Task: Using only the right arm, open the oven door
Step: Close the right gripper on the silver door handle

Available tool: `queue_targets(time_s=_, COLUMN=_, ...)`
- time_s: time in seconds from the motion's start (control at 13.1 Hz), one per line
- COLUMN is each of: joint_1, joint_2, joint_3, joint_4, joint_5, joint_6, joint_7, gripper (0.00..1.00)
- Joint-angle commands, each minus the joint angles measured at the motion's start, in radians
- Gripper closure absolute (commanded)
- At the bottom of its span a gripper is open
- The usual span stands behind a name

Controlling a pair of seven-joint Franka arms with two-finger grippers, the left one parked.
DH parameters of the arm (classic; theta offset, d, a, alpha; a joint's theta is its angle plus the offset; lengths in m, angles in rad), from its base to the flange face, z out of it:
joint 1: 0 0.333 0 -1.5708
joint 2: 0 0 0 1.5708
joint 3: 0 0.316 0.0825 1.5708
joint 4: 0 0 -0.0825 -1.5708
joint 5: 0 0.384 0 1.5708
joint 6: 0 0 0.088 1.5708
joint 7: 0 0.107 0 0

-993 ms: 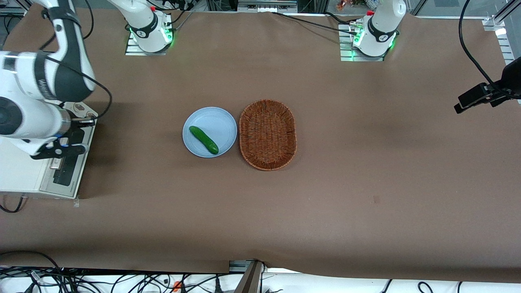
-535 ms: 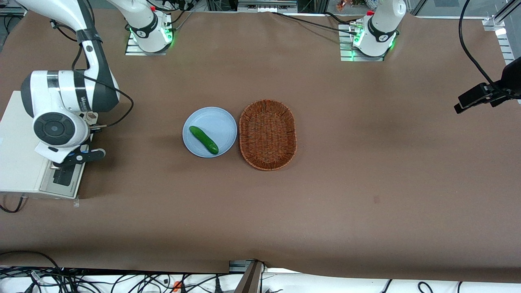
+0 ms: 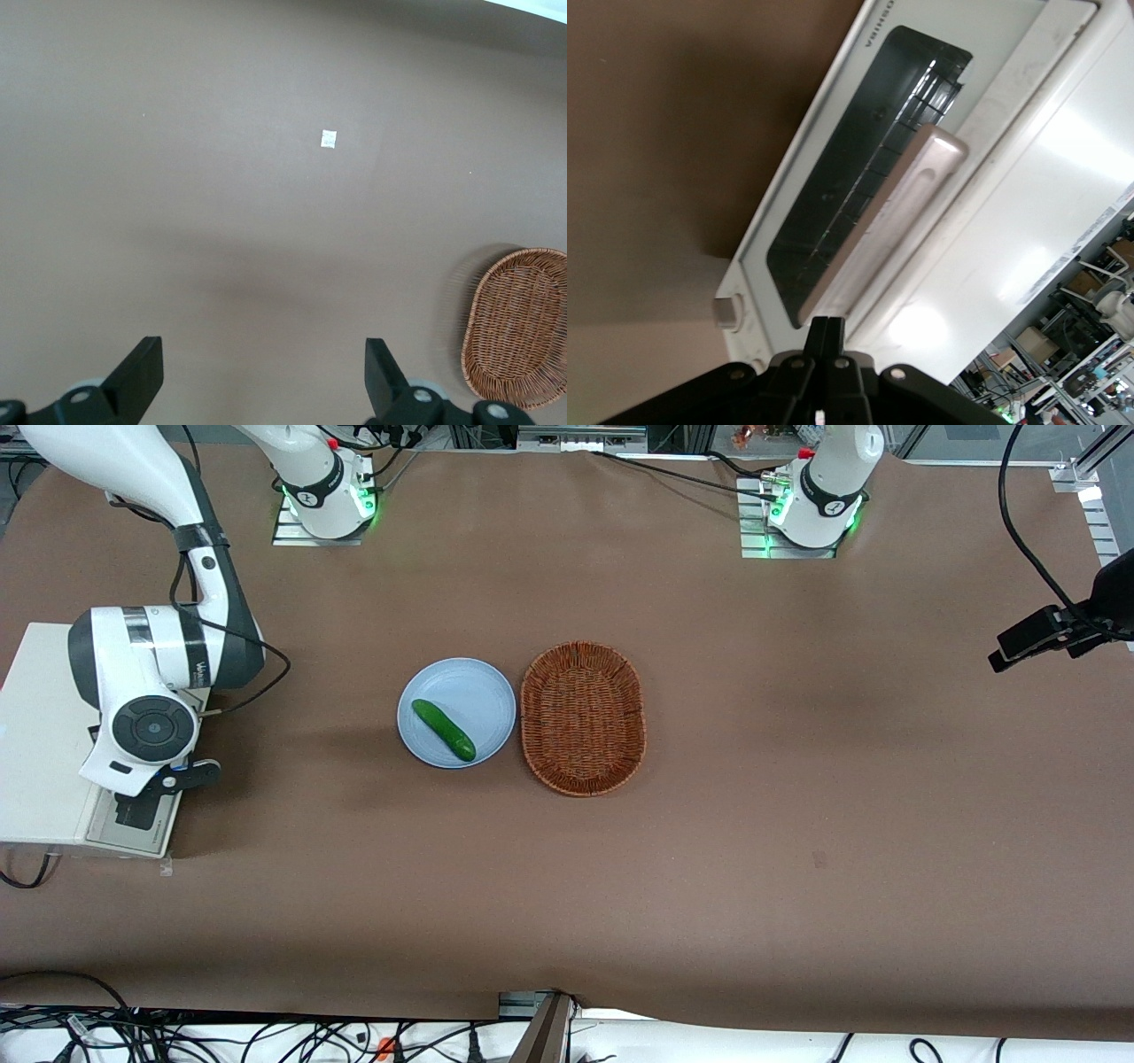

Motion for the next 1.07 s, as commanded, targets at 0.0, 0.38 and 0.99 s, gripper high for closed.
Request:
queue_targets(time_s=0.0, joint_1=-0.032, joint_2=0.006, joint_3=0.004, joint_4=-0.005, joint_5=-0.031, joint_6=0.031, joint_7=-0.042, gripper=1.0)
queue_targets(time_s=0.38, joint_1=-0.045, joint_2=0.02, joint_3=0.004, joint_4=-0.005, joint_5=-0.034, joint_6=0.049, joint_7=-0.043, gripper=1.0)
queue_targets(time_s=0.99, joint_1=-0.066, joint_2=0.032, joint_3=0.004, joint_4=-0.006, joint_5=-0.046, joint_6=0.071, joint_7=-0.079, gripper=1.0)
